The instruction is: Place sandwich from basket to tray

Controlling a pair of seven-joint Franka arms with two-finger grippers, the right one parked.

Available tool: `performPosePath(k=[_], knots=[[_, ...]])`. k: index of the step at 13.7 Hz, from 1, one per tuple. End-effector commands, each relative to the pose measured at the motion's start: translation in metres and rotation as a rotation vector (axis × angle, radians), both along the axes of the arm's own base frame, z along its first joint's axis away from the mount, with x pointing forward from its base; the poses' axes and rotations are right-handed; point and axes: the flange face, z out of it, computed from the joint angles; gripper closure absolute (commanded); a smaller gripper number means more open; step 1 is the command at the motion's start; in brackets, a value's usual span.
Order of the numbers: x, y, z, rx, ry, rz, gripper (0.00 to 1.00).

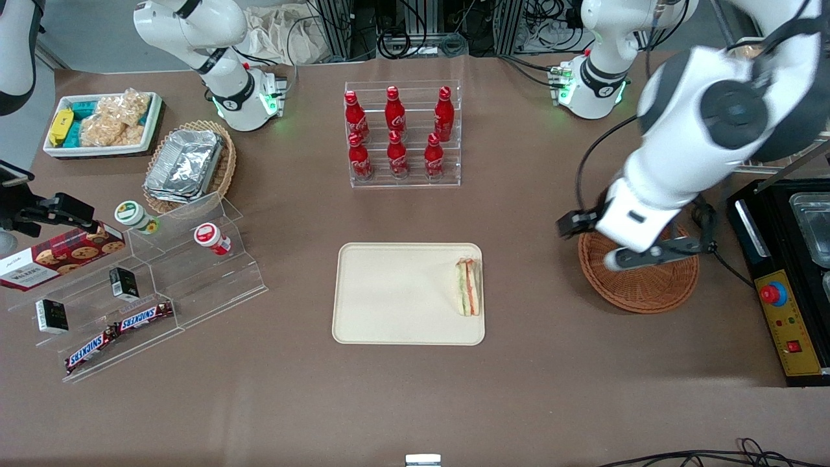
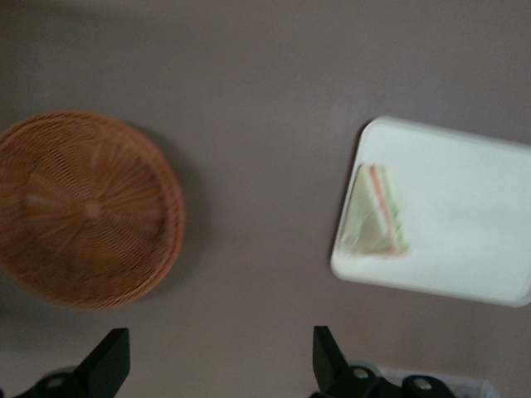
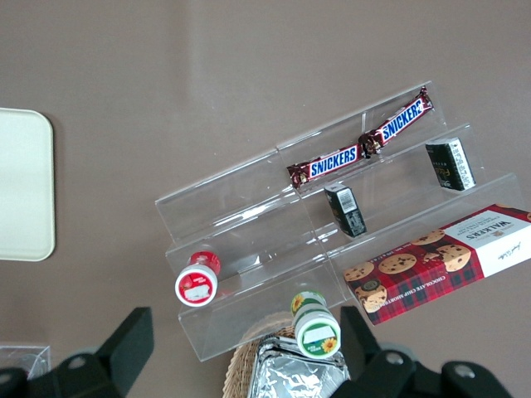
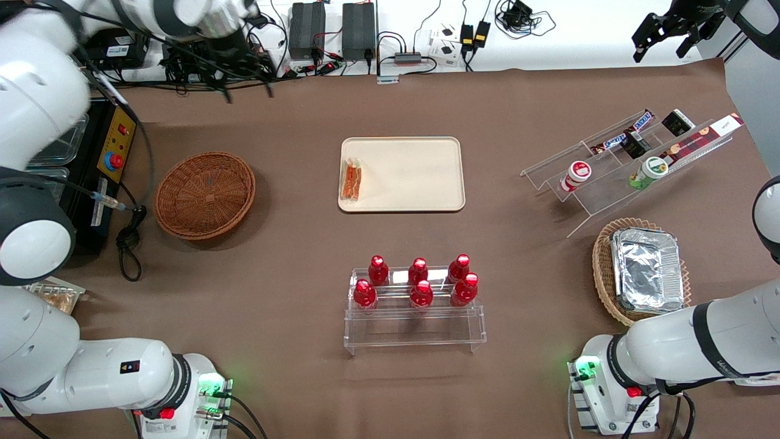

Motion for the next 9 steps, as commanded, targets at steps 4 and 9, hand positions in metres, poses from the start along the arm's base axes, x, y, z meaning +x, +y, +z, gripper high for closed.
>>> performPosePath(k=[4,9], knots=[[-0.043,0.082,0.07,0.022,0.035,0.001,0.01],[-0.033,0.096,0.078,0.011,0.015,0.018,0.01]])
